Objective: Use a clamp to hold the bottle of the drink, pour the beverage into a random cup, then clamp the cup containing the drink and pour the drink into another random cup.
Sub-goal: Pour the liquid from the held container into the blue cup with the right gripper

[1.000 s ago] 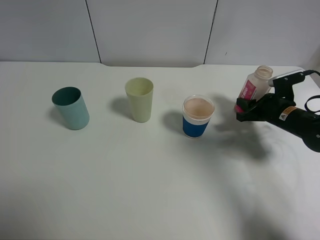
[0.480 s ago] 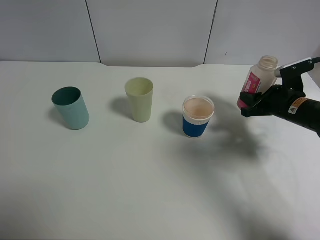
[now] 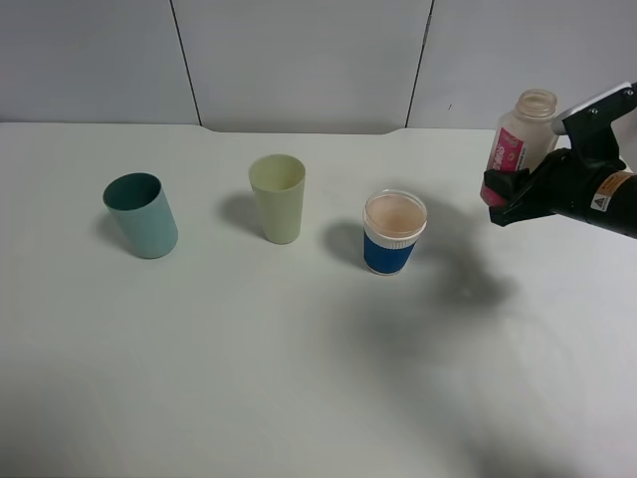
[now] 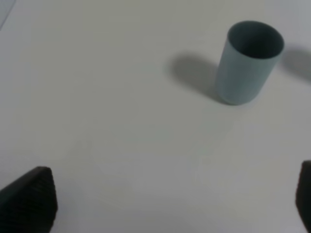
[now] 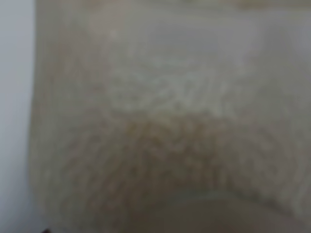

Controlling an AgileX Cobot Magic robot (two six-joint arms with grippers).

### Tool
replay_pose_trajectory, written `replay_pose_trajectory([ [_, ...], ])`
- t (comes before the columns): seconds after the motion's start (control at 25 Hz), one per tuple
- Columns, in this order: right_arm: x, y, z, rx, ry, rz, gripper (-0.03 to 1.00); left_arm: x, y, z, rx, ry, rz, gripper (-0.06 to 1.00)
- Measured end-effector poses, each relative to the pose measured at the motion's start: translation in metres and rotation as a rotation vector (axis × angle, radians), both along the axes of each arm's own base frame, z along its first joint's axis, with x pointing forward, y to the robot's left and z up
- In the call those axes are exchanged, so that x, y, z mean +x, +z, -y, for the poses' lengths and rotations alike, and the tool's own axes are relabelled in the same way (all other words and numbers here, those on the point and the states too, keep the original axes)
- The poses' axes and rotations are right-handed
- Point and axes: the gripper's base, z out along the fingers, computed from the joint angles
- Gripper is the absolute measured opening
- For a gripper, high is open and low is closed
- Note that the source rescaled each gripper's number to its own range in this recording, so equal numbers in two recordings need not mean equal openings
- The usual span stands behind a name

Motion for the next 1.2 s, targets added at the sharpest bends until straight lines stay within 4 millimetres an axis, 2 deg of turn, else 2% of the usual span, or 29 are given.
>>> replay_pose_trajectory([
  [0.36,-0.002,0.004,-0.020,-0.107,0.109,-0.023,0.02,0.000,0.000,0.000,0.000,0.000,0.000,1.00],
  [0.72,0.001,0.004,-0.025,-0.143,0.133,-0.035,0.02,0.000,0.000,0.000,0.000,0.000,0.000,1.00],
  [1.04,0.013,0.012,-0.044,-0.196,0.197,-0.028,0.02,0.000,0.000,0.000,0.000,0.000,0.000,1.00],
  [1.2,0.025,0.022,-0.060,-0.273,0.254,-0.025,0.02,0.000,0.000,0.000,0.000,0.000,0.000,1.00],
])
